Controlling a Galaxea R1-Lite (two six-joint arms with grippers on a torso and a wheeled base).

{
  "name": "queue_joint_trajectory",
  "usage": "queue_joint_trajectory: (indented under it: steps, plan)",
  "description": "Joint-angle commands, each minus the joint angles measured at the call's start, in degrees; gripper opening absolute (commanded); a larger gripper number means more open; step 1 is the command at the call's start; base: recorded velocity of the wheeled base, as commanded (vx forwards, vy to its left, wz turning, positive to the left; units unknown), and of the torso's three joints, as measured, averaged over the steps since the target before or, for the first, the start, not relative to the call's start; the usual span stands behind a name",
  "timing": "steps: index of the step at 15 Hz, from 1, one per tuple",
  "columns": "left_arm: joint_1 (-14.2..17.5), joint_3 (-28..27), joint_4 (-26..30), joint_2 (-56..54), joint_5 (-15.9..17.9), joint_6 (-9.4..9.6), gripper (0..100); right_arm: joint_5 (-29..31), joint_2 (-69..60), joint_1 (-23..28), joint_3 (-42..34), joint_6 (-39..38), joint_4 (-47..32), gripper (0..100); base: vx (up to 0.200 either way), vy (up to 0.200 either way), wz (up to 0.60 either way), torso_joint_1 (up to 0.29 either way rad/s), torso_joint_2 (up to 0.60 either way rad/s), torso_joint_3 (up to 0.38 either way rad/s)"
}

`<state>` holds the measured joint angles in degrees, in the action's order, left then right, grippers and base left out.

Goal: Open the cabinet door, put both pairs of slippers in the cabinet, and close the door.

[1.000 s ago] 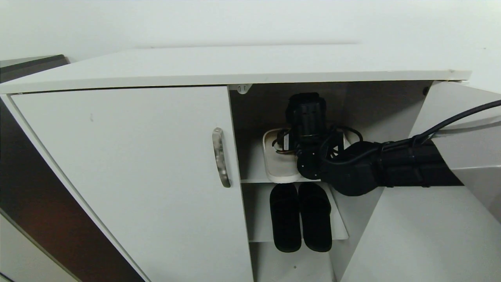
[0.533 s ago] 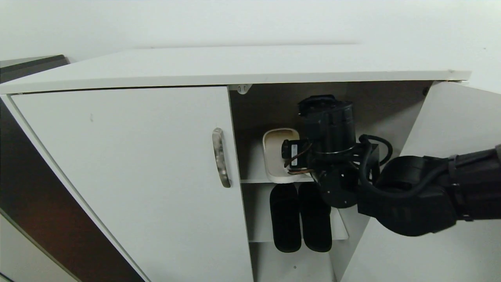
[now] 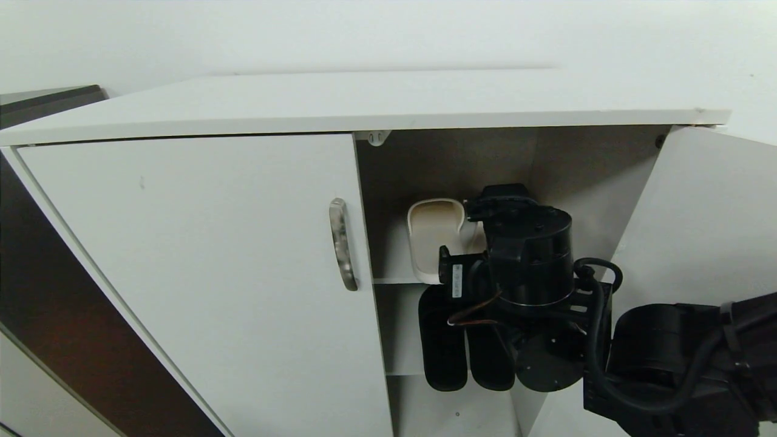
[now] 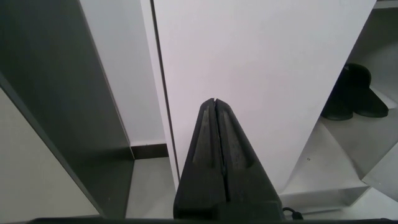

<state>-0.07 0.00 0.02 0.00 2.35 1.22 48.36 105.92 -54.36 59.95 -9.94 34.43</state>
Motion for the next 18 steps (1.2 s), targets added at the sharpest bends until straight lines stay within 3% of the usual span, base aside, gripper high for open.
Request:
queue_joint_trajectory:
  steps: [1,8,18]
  plan:
    - [0.0,0.0,0.0,0.0,0.0,0.01,0,0.0,0.0,-0.2,-0.4,0.0,0.0,0,0.000,0.000,0.00,0.000,0.00,0.000]
    - [0.0,0.0,0.0,0.0,0.0,0.10,0,0.2,0.0,-2.5,-0.4,0.1,0.0,0,0.000,0.000,0.00,0.000,0.00,0.000]
    - [0.0,0.0,0.1,0.1,0.1,0.01,0,0.2,-0.1,-2.4,-1.7,-0.3,0.1,0,-0.200,0.000,0.00,0.001,0.00,0.003]
